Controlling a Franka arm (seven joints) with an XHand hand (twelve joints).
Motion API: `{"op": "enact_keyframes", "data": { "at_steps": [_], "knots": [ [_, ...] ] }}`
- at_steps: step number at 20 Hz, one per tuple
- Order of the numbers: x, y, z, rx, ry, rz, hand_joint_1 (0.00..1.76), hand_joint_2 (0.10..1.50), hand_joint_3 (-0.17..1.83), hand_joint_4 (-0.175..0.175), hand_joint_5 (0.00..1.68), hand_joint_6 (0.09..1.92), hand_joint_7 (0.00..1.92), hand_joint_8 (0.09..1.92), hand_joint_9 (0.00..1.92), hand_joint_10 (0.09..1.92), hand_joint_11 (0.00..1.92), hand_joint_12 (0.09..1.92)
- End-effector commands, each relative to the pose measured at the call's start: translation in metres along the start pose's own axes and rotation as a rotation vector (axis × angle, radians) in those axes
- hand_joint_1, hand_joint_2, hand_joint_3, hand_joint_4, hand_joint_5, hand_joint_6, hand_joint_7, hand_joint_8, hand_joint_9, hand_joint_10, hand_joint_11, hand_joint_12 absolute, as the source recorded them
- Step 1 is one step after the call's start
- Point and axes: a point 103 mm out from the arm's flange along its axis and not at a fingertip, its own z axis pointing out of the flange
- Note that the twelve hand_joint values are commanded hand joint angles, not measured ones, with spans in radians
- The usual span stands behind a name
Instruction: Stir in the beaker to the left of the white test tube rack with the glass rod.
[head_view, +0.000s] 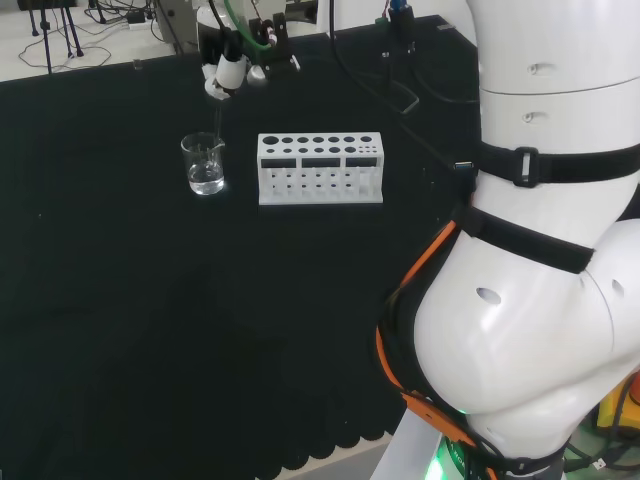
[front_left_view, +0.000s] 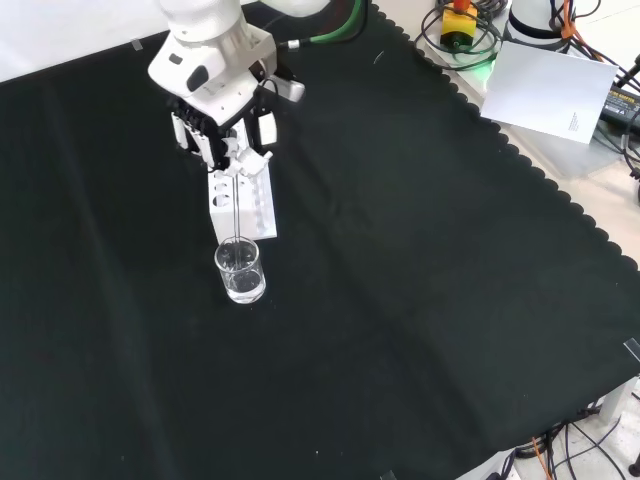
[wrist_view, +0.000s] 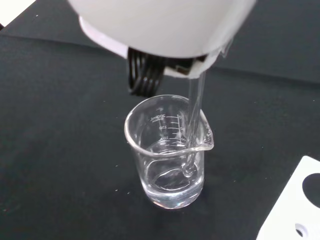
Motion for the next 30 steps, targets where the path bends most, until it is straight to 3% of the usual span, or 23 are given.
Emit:
{"op": "enact_keyframes", "data": {
  "at_steps": [1, 6, 15, 23, 30],
  "knots": [
    [0.027, 0.006, 0.002, -0.005, -0.006, -0.035, 1.23, 0.46, 0.96, -0.175, 1.38, 0.63, 1.63, 0.86, 1.83, 0.67, 1.25, 0.77],
    [0.035, 0.020, 0.004, 0.000, -0.005, -0.057, 1.23, 0.46, 0.96, -0.175, 1.38, 0.63, 1.63, 0.86, 1.83, 0.67, 1.25, 0.77],
    [0.019, 0.036, 0.000, -0.005, -0.026, -0.054, 1.23, 0.46, 0.95, -0.175, 1.38, 0.63, 1.63, 0.86, 1.83, 0.67, 1.26, 0.77],
    [-0.009, 0.004, -0.008, -0.013, -0.016, -0.005, 1.23, 0.46, 0.95, -0.175, 1.37, 0.63, 1.63, 0.86, 1.83, 0.67, 1.26, 0.77],
    [0.012, -0.008, -0.006, -0.006, -0.021, -0.019, 1.23, 0.46, 0.95, -0.175, 1.37, 0.63, 1.63, 0.86, 1.83, 0.67, 1.26, 0.77]
  ]
}}
